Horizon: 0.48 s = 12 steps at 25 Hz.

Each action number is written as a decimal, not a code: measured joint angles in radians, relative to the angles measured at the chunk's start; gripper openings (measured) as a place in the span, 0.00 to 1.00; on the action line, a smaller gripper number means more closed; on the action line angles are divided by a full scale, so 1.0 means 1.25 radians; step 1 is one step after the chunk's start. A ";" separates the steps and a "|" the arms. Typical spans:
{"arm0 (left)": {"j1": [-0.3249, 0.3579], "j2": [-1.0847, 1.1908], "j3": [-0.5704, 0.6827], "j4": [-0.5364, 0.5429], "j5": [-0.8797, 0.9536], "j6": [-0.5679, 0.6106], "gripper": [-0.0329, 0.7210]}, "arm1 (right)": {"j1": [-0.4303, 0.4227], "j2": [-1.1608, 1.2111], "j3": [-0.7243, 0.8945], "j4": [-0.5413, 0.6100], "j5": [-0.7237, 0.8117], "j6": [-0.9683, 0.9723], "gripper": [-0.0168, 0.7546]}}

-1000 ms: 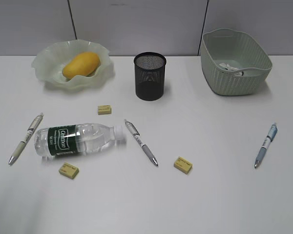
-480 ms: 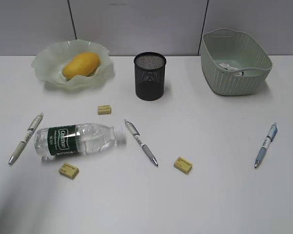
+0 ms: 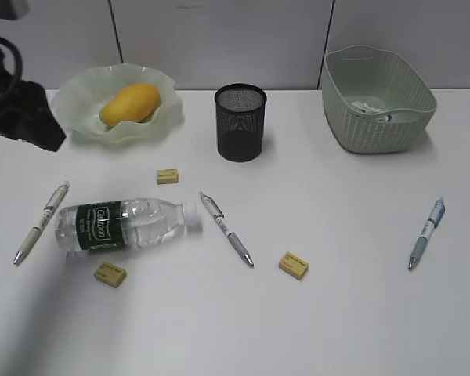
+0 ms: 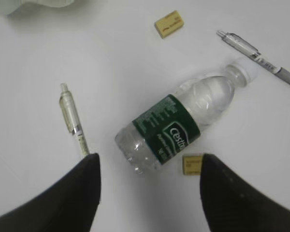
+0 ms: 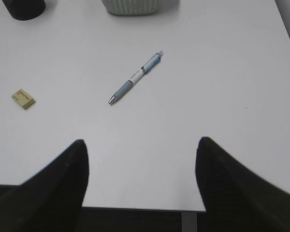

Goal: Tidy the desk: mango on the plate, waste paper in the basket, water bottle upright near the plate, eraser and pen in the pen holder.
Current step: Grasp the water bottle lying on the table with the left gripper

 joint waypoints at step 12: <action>-0.183 0.236 -0.145 0.113 0.093 0.282 0.73 | 0.000 0.000 0.000 0.000 0.000 0.000 0.73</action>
